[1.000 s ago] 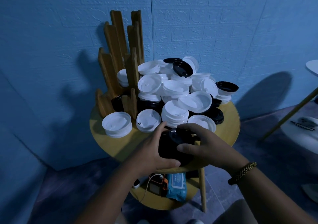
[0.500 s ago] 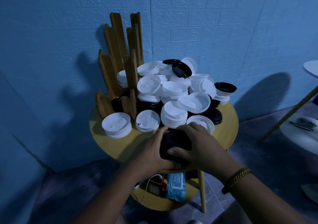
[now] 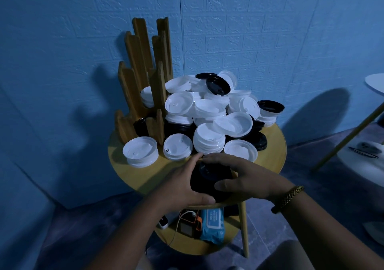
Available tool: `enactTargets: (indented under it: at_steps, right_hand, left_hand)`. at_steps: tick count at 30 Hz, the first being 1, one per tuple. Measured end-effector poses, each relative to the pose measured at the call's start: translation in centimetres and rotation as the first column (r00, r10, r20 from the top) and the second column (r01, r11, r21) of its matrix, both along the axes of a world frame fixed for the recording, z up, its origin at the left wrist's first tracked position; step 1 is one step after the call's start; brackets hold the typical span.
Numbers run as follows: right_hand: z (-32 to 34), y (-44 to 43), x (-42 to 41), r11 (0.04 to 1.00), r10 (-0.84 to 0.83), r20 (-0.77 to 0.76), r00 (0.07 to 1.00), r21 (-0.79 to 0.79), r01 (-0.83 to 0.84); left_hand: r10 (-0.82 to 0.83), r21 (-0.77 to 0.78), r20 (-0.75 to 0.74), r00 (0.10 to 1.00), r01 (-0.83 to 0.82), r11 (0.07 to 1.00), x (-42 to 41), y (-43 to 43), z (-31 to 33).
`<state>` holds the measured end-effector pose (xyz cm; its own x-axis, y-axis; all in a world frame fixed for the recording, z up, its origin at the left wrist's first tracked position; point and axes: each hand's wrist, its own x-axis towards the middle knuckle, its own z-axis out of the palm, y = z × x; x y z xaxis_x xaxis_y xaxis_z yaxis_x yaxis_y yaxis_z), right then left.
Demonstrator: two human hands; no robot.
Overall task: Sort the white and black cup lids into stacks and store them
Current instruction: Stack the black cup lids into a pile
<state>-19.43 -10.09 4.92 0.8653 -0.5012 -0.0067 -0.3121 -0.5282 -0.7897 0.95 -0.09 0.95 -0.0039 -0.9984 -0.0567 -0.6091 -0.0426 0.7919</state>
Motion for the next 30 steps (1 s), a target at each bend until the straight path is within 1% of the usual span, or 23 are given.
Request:
enactTargets:
  at_steps: [4,6,8,11,15,17,20,22,26,30]
  right_hand:
    - [-0.2,-0.1,0.1,1.000,0.020,0.017,1.000,0.017,-0.020]
    - [-0.5,0.2,0.1,1.000,0.005,0.046,0.999,0.014,-0.006]
    - [-0.8,0.4,0.1,1.000,-0.017,0.061,0.998,-0.025,0.019]
    - [-1.1,0.8,0.1,0.987,-0.073,0.032,0.997,-0.143,0.076]
    - [-1.3,1.2,0.2,0.944,-0.155,-0.034,0.987,-0.299,0.138]
    - [-1.5,1.8,0.5,0.904,-0.219,-0.044,0.975,-0.384,0.186]
    - [-2.0,2.9,1.5,0.820,-0.323,0.000,0.946,-0.500,0.280]
    - [-2.4,3.1,2.0,0.806,-0.333,0.033,0.943,-0.510,0.302]
    - [-3.0,2.6,1.5,0.843,-0.253,0.091,0.963,-0.467,0.266]
    - [-3.9,2.9,1.5,0.868,-0.177,0.226,0.958,-0.422,0.260]
  left_hand:
    - [-0.050,0.024,-0.002,0.999,0.050,0.998,0.2,0.0,0.1]
    - [-0.039,0.019,-0.022,0.999,0.040,0.999,0.4,0.0,0.1]
    - [-0.020,0.008,-0.036,0.999,0.021,1.000,0.3,0.1,0.0]
    - [0.019,-0.021,-0.025,1.000,-0.019,1.000,0.0,0.2,-0.1]
    - [0.054,-0.056,0.003,0.999,-0.054,0.997,-0.5,0.4,-0.4]
    - [0.055,-0.062,0.016,0.998,-0.054,0.997,-0.7,0.4,-0.4]
    - [0.071,-0.077,0.050,0.996,-0.067,0.995,-0.8,0.4,-0.5]
    - [0.072,-0.080,0.054,0.996,-0.067,0.995,-0.8,0.4,-0.4]
    - [0.059,-0.079,0.037,0.998,-0.056,0.995,-0.7,0.3,-0.2]
    - [0.060,-0.082,0.037,0.997,-0.057,0.995,-0.7,0.2,-0.4]
